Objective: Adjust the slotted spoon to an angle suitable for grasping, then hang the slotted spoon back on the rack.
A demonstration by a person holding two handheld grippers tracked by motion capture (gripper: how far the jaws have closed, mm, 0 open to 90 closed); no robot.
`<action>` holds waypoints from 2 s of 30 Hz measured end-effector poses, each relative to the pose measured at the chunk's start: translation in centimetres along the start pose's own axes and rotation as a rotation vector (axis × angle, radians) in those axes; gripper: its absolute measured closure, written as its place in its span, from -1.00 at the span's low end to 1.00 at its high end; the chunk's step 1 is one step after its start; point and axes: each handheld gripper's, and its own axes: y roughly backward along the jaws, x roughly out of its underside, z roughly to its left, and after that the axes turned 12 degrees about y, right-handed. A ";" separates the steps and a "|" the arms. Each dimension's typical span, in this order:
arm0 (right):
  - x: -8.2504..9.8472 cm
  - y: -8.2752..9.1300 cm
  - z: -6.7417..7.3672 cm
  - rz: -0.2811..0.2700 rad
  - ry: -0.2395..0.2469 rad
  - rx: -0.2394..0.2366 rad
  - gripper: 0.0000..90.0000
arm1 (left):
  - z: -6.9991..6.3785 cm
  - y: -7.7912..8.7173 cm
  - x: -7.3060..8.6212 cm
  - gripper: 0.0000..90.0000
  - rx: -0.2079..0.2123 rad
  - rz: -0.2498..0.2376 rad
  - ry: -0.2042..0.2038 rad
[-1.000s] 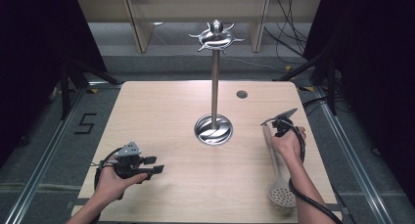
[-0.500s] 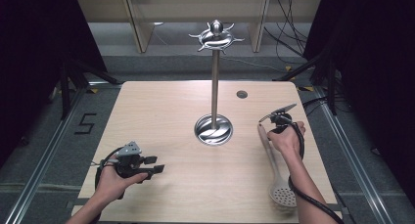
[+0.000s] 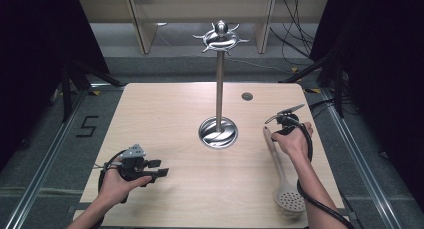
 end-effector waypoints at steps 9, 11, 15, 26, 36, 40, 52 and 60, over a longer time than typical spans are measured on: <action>-0.6 0.3 0.5 -0.001 0.011 -0.015 0.25 | 0.1 0.5 0.0 0.06 -0.014 -0.010 -0.002; -0.8 0.1 0.7 0.000 -0.002 -0.026 0.22 | 0.1 0.4 0.0 0.06 0.001 -0.009 0.005; -1.1 -0.9 0.7 0.039 -0.012 -0.055 0.21 | 0.2 0.3 0.1 0.06 -0.003 0.001 0.016; -1.6 -3.2 -0.2 0.150 -0.018 -0.066 0.27 | 0.0 0.4 0.0 0.06 -0.003 -0.010 -0.004; -2.0 -4.0 0.6 0.188 0.029 -0.072 0.33 | 0.0 0.8 0.1 0.06 -0.002 -0.015 -0.013; -2.0 -4.3 0.8 0.201 0.035 -0.069 0.43 | 0.0 0.7 0.0 0.06 0.002 0.003 -0.012; -1.7 -4.3 0.9 0.182 -0.047 -0.079 0.55 | -0.1 0.7 0.1 0.06 -0.003 -0.013 -0.016; -0.9 -1.8 0.7 0.060 -0.037 -0.079 0.55 | -0.1 0.7 0.2 0.06 -0.009 -0.017 -0.015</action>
